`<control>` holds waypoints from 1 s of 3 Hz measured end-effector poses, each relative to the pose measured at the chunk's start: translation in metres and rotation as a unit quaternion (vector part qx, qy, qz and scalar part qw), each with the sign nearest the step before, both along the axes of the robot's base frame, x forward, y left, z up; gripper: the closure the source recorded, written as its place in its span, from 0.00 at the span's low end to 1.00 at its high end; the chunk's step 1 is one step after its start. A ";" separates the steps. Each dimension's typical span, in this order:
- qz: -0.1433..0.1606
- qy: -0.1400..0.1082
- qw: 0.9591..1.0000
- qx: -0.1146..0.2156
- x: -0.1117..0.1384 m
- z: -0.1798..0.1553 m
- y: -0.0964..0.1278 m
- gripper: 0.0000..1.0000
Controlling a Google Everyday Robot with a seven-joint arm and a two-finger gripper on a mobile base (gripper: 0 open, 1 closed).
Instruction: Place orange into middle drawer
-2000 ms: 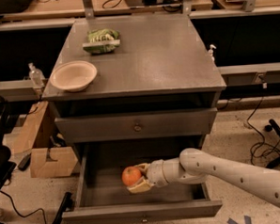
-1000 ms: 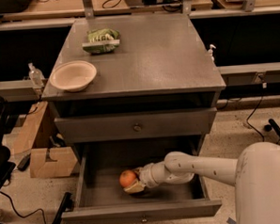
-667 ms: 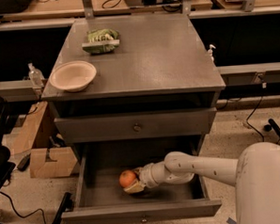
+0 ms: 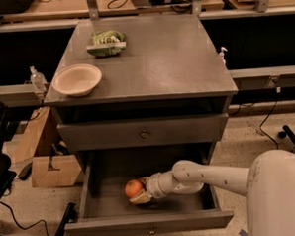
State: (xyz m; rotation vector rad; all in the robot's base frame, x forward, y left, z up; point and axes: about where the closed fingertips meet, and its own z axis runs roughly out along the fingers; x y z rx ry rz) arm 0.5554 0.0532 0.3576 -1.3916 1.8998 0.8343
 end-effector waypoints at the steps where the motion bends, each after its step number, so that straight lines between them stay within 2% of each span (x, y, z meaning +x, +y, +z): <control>1: 0.001 0.001 1.000 0.001 -0.001 0.000 0.002 0.05; 2: 0.002 0.001 1.000 0.001 -0.001 -0.001 0.003 0.00; 3: 0.002 0.001 1.000 0.001 -0.001 -0.001 0.003 0.00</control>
Offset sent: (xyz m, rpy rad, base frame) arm -0.0008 0.0013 -0.0004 0.0009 0.0013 0.0021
